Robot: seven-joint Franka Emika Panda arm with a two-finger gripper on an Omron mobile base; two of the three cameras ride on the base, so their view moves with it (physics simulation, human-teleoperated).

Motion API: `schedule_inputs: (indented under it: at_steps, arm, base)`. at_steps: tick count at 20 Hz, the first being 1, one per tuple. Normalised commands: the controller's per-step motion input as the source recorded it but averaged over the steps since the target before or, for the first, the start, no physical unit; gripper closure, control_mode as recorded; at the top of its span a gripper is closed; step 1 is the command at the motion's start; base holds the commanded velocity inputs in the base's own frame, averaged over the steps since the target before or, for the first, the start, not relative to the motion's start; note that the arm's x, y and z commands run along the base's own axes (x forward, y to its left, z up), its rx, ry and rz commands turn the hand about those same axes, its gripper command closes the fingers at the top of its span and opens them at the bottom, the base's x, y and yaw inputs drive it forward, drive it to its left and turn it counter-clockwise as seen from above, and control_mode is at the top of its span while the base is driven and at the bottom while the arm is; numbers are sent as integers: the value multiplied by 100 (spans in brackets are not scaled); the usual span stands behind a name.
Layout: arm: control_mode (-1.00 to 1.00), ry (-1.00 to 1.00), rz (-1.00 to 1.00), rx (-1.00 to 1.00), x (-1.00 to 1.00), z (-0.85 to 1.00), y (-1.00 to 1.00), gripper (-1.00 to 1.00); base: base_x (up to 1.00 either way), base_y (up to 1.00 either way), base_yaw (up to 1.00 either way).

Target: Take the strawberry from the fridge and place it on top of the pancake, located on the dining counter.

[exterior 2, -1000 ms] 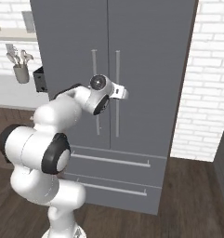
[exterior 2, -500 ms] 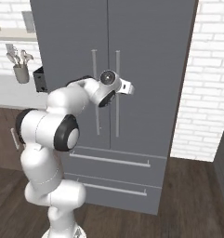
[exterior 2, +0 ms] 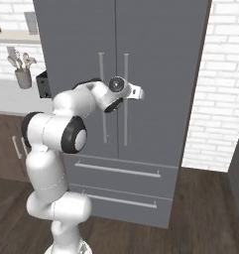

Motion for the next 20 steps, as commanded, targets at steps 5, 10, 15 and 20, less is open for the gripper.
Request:
schedule_inputs:
  at_steps: [5,10,15,20]
  arm:
    - [-100,1,-5,-1,74,-21,3,100]
    - [-100,9,-5,2,27,-15,-65,100]
    - [-100,2,0,14,0,-4,-100,100]
    - [-100,-4,0,21,-21,-5,-100,100]
  base:
    - [0,0,0]
    - [0,0,0]
    - [0,0,0]
    - [0,0,0]
